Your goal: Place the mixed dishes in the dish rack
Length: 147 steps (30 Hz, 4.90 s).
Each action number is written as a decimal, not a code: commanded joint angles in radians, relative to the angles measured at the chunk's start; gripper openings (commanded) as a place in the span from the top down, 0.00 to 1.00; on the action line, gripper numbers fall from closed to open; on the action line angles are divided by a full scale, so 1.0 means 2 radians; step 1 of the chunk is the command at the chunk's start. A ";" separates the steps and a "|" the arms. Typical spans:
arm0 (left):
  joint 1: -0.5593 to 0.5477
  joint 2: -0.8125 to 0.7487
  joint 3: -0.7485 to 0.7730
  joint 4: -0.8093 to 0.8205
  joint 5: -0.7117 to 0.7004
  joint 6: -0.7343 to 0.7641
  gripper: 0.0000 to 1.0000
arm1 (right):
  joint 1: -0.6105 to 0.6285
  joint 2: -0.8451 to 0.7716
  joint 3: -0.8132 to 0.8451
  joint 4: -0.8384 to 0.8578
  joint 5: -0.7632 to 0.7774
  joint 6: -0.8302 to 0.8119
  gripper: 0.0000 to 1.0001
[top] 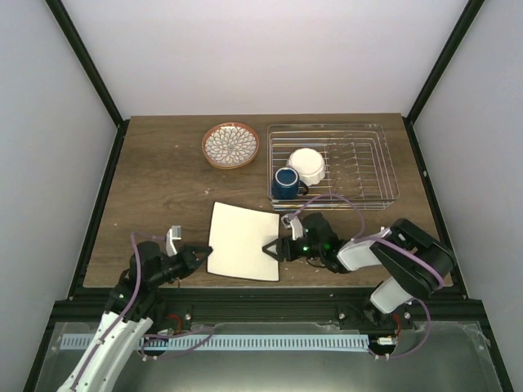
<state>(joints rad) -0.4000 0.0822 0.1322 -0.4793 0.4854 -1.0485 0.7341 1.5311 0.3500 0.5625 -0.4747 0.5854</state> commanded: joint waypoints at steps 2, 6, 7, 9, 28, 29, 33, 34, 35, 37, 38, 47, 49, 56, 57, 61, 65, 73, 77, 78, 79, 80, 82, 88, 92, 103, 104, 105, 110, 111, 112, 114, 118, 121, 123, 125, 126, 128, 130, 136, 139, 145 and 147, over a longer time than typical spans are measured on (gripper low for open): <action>-0.001 -0.022 -0.043 -0.040 0.038 -0.020 1.00 | -0.003 0.024 -0.022 0.114 -0.067 0.039 0.32; 0.000 -0.021 -0.044 -0.034 0.040 -0.019 1.00 | -0.003 0.046 -0.029 0.181 -0.097 0.062 0.37; 0.000 -0.020 -0.044 -0.033 0.041 -0.017 1.00 | -0.003 0.052 -0.030 0.196 -0.104 0.068 0.40; 0.000 -0.018 -0.044 -0.031 0.042 -0.012 1.00 | -0.003 0.061 -0.031 0.227 -0.116 0.077 0.48; 0.000 -0.006 -0.067 -0.023 0.037 0.020 0.62 | -0.003 0.072 -0.012 0.249 -0.158 0.074 0.90; 0.000 -0.006 -0.070 -0.023 0.037 0.020 0.61 | -0.003 0.074 -0.011 0.249 -0.160 0.074 0.92; 0.000 -0.007 -0.080 -0.023 0.034 0.025 0.57 | -0.003 0.077 -0.009 0.253 -0.167 0.073 0.96; 0.000 -0.006 -0.081 -0.025 0.032 0.028 0.56 | -0.003 0.077 -0.007 0.254 -0.168 0.073 0.97; 0.000 -0.005 -0.083 -0.027 0.030 0.031 0.55 | -0.003 0.078 -0.007 0.254 -0.170 0.073 0.99; 0.000 -0.002 -0.088 -0.027 0.028 0.035 0.53 | -0.003 0.079 -0.006 0.256 -0.173 0.074 0.99; 0.000 -0.001 -0.090 -0.027 0.028 0.037 0.52 | -0.002 0.079 -0.006 0.257 -0.174 0.074 0.99; 0.000 0.009 -0.109 -0.021 0.007 0.049 0.38 | -0.003 0.067 -0.006 0.249 -0.181 0.069 0.99; 0.000 0.016 -0.113 -0.009 0.007 0.047 0.32 | -0.002 0.060 -0.005 0.240 -0.181 0.065 0.99; 0.000 0.055 -0.110 0.007 -0.005 0.047 0.11 | -0.001 0.019 0.004 0.169 -0.167 0.034 0.99; 0.000 0.060 -0.109 0.008 -0.006 0.048 0.10 | -0.001 0.012 0.005 0.155 -0.164 0.029 0.99; 0.000 0.073 -0.104 0.016 -0.013 0.049 0.01 | -0.001 -0.011 0.010 0.113 -0.147 0.011 0.99; 0.000 0.081 -0.103 0.020 -0.017 0.049 0.00 | -0.001 -0.028 0.011 0.085 -0.129 0.001 0.99; 0.000 0.083 -0.081 0.002 -0.057 0.052 0.00 | -0.001 -0.077 0.017 0.000 -0.089 -0.032 0.99; 0.000 0.102 -0.076 0.020 -0.060 0.049 0.00 | -0.001 -0.100 0.016 -0.026 -0.074 -0.044 0.99; 0.000 0.108 -0.076 0.026 -0.058 0.050 0.00 | -0.001 -0.104 0.016 -0.030 -0.072 -0.047 0.99; 0.000 0.114 -0.076 0.030 -0.057 0.051 0.00 | -0.001 -0.106 0.016 -0.033 -0.071 -0.048 0.99; 0.000 0.120 -0.077 0.032 -0.056 0.052 0.00 | -0.001 -0.106 0.017 -0.035 -0.069 -0.049 0.99; 0.000 0.131 -0.076 0.037 -0.057 0.055 0.00 | -0.001 -0.104 0.017 -0.036 -0.067 -0.050 0.99; 0.000 0.142 -0.090 0.065 -0.050 0.050 0.00 | -0.001 -0.093 0.018 -0.026 -0.074 -0.048 0.99; 0.000 0.147 -0.099 0.092 -0.042 0.044 0.00 | -0.001 -0.077 0.027 -0.024 -0.081 -0.049 0.99; 0.000 0.177 -0.097 0.124 -0.026 0.047 0.00 | 0.014 -0.021 0.055 -0.005 -0.085 -0.046 0.99; 0.000 0.179 -0.097 0.126 -0.025 0.047 0.00 | 0.015 -0.016 0.057 -0.004 -0.086 -0.046 0.99; 0.000 0.181 -0.096 0.128 -0.025 0.046 0.00 | 0.015 -0.012 0.059 -0.002 -0.088 -0.045 0.99; 0.000 0.183 -0.095 0.133 -0.024 0.044 0.00 | 0.016 0.003 0.063 0.010 -0.099 -0.039 0.99; 0.000 0.183 -0.094 0.133 -0.024 0.044 0.00 | 0.016 0.006 0.063 0.012 -0.101 -0.038 0.99; 0.000 0.184 -0.094 0.134 -0.024 0.044 0.00 | 0.016 0.009 0.064 0.015 -0.104 -0.037 0.99; 0.000 0.186 -0.094 0.136 -0.024 0.043 0.00 | 0.016 0.016 0.066 0.020 -0.108 -0.034 0.97; 0.000 0.191 -0.094 0.140 -0.024 0.042 0.00 | 0.018 0.030 0.072 0.028 -0.116 -0.031 0.93; 0.000 0.194 -0.095 0.144 -0.024 0.041 0.00 | 0.020 0.040 0.077 0.034 -0.120 -0.028 0.91; 0.000 0.196 -0.095 0.147 -0.024 0.040 0.00 | 0.022 0.045 0.082 0.037 -0.122 -0.026 0.90; 0.000 0.198 -0.095 0.151 -0.025 0.040 0.00 | 0.025 0.051 0.087 0.036 -0.122 -0.026 0.89; 0.000 0.201 -0.095 0.153 -0.025 0.040 0.00 | 0.026 0.053 0.089 0.036 -0.123 -0.026 0.88; 0.000 0.204 -0.095 0.157 -0.024 0.039 0.00 | 0.028 0.057 0.096 0.036 -0.123 -0.025 0.86; 0.000 0.209 -0.096 0.162 -0.025 0.039 0.00 | 0.030 0.065 0.102 0.035 -0.124 -0.024 0.86; 0.000 0.218 -0.097 0.175 -0.023 0.037 0.00 | 0.037 0.083 0.119 0.035 -0.127 -0.022 0.82; 0.000 0.223 -0.097 0.181 -0.022 0.037 0.00 | 0.041 0.091 0.126 0.036 -0.128 -0.020 0.82; -0.001 0.231 -0.098 0.190 -0.020 0.036 0.00 | 0.048 0.106 0.142 0.036 -0.131 -0.018 0.79; -0.001 0.233 -0.098 0.193 -0.021 0.035 0.00 | 0.051 0.111 0.148 0.036 -0.133 -0.017 0.79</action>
<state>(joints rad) -0.3912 0.5385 0.0441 -0.1333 0.3588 -0.9565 0.7574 1.7344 0.5686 0.5549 -0.6563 0.5678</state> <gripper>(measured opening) 0.997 0.211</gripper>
